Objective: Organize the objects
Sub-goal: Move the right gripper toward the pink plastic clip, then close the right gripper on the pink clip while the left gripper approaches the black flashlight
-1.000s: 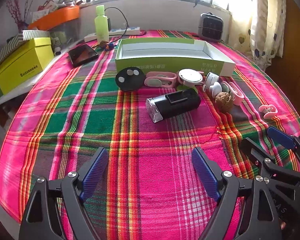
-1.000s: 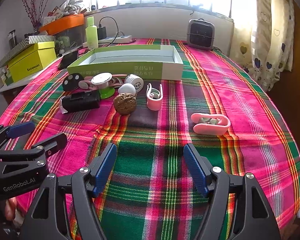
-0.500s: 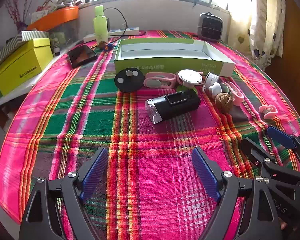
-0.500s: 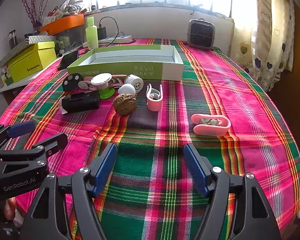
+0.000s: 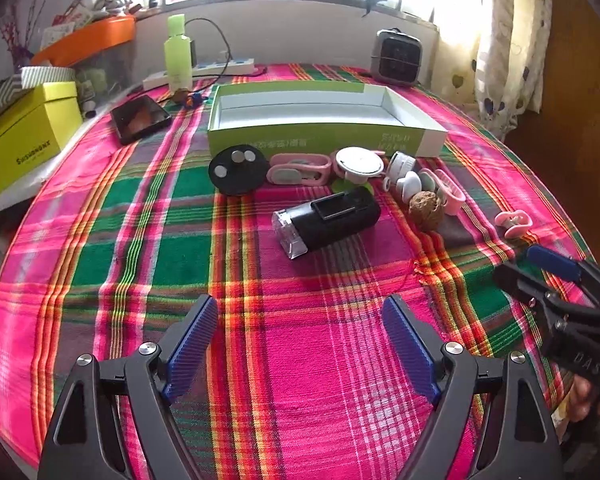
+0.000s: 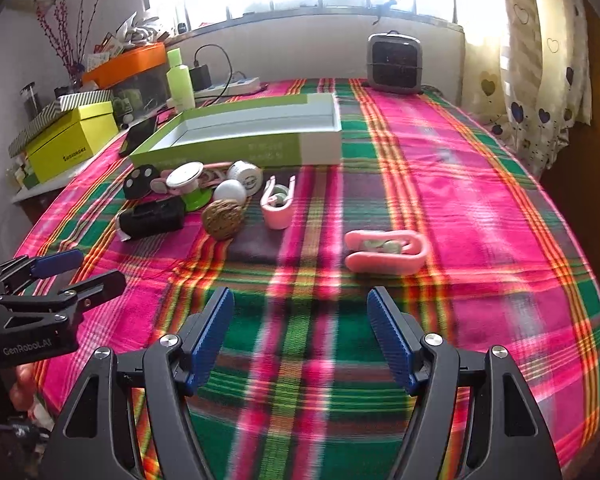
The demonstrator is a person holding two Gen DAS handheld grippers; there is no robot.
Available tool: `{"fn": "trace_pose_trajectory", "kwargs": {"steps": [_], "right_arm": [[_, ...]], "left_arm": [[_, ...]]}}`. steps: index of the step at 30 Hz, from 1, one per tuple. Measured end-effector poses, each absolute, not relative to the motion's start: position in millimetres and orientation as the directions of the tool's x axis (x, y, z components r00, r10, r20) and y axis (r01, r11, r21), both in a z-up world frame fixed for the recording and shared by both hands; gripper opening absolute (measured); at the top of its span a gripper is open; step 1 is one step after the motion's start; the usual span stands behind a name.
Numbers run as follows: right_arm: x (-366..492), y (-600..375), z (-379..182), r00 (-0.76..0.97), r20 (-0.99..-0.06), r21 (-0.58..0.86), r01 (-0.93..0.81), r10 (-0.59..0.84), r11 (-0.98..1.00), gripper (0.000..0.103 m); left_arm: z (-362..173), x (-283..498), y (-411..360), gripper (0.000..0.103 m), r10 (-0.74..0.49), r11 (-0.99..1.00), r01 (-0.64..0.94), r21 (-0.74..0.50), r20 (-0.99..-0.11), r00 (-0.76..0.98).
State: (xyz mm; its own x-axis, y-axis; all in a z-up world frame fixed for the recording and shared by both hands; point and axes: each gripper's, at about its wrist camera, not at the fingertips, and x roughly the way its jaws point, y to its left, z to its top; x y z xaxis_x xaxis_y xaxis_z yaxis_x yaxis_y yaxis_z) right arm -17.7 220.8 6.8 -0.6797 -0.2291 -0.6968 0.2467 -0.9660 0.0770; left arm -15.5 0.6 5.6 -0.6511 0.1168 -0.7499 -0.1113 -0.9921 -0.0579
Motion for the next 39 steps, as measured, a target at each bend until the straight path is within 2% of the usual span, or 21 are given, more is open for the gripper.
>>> {"fn": "trace_pose_trajectory", "kwargs": {"steps": [4,11,14,19,27,32,39], "right_arm": [[-24,234,15,-0.702,-0.678,0.066,0.239,-0.220,-0.969,0.070],[-45,244,17,-0.693,-0.695,-0.004,0.273,-0.194,-0.962,0.070],[-56,250,16,-0.664,-0.715,0.013,0.300,-0.218,-0.954,0.070],[-62,260,13,-0.601,-0.732,0.126,0.343,-0.320,-0.931,0.070],[-46,248,12,-0.524,-0.743,0.178,0.446,-0.417,-0.877,0.062],[-53,254,17,-0.597,-0.723,0.117,0.389,-0.347,-0.914,0.062],[-70,244,11,-0.576,-0.748,0.063,0.433,-0.330,-0.899,0.062]], "left_arm": [[12,-21,2,0.084,0.152,-0.987,-0.138,-0.081,-0.739,-0.657],[18,-38,6,0.084,0.130,-0.987,-0.158,-0.030,-0.729,-0.672],[19,-45,5,0.084,0.129,-0.987,-0.157,-0.030,-0.728,-0.674],[17,-55,6,0.084,0.142,-0.985,-0.165,-0.042,-0.737,-0.661],[17,-62,10,0.084,0.161,-0.982,-0.184,-0.052,-0.743,-0.650],[16,-67,13,0.083,0.168,-0.980,-0.194,-0.053,-0.744,-0.647],[11,-73,16,0.081,0.184,-0.974,-0.220,-0.054,-0.758,-0.626]]}}
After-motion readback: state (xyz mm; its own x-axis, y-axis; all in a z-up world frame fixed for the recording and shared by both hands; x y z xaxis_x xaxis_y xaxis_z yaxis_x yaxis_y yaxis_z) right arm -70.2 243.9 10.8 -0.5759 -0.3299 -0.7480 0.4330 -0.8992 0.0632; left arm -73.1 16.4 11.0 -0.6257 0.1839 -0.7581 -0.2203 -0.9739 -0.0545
